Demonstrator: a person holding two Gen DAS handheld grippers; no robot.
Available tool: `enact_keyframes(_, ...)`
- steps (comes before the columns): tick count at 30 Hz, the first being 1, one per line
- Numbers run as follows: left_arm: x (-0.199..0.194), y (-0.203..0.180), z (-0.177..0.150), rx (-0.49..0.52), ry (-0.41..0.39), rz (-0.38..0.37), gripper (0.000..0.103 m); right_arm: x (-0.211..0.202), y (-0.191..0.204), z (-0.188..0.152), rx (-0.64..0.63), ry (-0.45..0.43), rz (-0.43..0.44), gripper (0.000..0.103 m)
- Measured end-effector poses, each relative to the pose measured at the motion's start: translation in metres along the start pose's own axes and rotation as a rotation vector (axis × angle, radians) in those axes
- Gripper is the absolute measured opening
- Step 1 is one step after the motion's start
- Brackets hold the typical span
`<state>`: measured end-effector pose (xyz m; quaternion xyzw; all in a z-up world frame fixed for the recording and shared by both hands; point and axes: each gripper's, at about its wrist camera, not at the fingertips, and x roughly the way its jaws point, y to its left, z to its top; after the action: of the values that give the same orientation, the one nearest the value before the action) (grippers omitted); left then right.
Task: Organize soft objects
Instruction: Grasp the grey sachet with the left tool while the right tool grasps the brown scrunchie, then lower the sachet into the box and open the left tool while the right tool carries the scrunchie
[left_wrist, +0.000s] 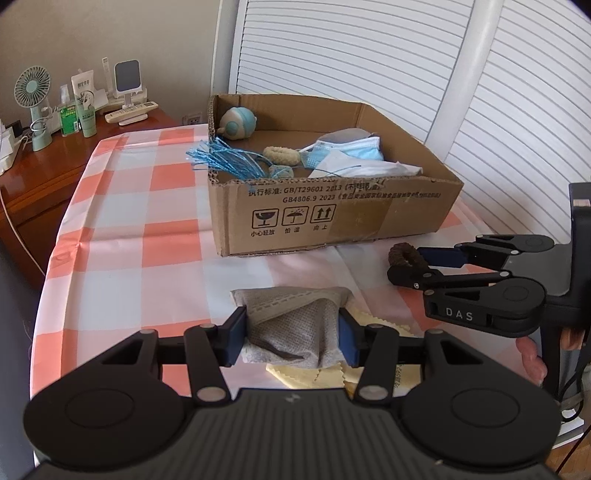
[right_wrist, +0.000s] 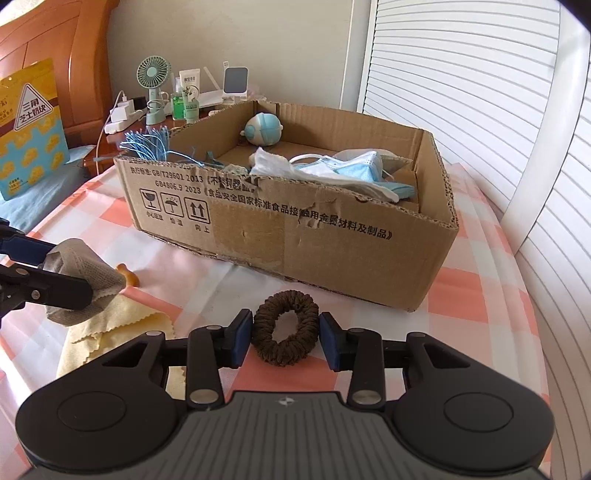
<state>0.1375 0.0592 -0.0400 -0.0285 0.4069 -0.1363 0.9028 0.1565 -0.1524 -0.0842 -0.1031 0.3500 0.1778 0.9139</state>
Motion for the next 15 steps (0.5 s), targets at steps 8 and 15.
enact_keyframes(8, -0.016, -0.008, 0.009, 0.076, -0.002, -0.021, 0.050, -0.034, -0.006, 0.006, -0.001, -0.020, 0.056, 0.043)
enact_keyframes(15, -0.031, -0.012, 0.036, 0.122, -0.040, -0.047, 0.050, -0.070, -0.007, 0.020, -0.038, -0.092, 0.082, 0.043)
